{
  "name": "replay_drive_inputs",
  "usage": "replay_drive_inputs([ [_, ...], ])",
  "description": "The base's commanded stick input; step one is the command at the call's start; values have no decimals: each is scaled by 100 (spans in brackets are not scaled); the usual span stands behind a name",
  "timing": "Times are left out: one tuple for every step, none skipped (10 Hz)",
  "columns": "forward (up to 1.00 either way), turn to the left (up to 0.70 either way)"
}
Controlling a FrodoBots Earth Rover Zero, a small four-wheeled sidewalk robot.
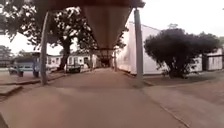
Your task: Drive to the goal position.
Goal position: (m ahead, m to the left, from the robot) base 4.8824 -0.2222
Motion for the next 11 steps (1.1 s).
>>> replay_drive_inputs([
  [70, 0],
  [70, 0],
  [70, 0],
  [70, 0],
  [70, 0],
  [70, 0],
  [70, 0],
  [70, 0],
  [70, 0],
  [70, 0],
  [70, -5],
])
